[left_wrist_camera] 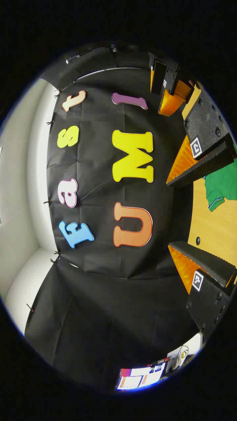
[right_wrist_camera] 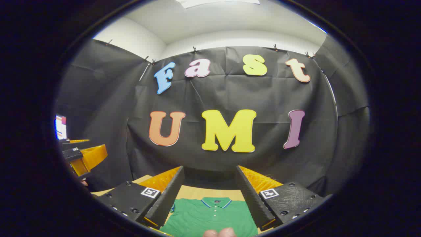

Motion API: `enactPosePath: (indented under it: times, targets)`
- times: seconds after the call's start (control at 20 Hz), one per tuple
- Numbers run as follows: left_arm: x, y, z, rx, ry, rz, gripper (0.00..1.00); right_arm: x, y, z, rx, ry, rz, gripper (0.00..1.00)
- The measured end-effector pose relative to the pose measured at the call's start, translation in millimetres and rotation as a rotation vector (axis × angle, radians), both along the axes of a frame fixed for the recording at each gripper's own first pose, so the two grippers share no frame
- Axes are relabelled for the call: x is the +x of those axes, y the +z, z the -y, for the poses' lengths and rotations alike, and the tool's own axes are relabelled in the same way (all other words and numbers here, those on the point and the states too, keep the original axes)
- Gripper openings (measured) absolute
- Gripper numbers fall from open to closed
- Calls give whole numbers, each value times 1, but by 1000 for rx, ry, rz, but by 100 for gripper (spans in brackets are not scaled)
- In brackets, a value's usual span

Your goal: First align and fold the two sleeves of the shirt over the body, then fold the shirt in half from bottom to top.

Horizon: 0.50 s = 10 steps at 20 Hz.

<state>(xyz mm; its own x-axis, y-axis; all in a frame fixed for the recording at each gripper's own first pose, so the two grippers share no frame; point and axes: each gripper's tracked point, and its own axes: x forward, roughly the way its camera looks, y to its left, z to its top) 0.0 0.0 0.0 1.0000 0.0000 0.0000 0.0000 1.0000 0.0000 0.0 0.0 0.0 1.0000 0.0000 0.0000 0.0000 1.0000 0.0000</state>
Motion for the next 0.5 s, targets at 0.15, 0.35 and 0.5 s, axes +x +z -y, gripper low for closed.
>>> enactPosePath:
  times: [0.15,0.35,0.5]
  targets:
    - [3,3,-8,33,10,6,100,8,1,-13,9,23,3,95]
    - [8,2,-5,32,18,4,100,12,4,-19,7,47,8,95]
    - [10,-2,1,17,23,-7,100,13,2,-11,7,48,1,95]
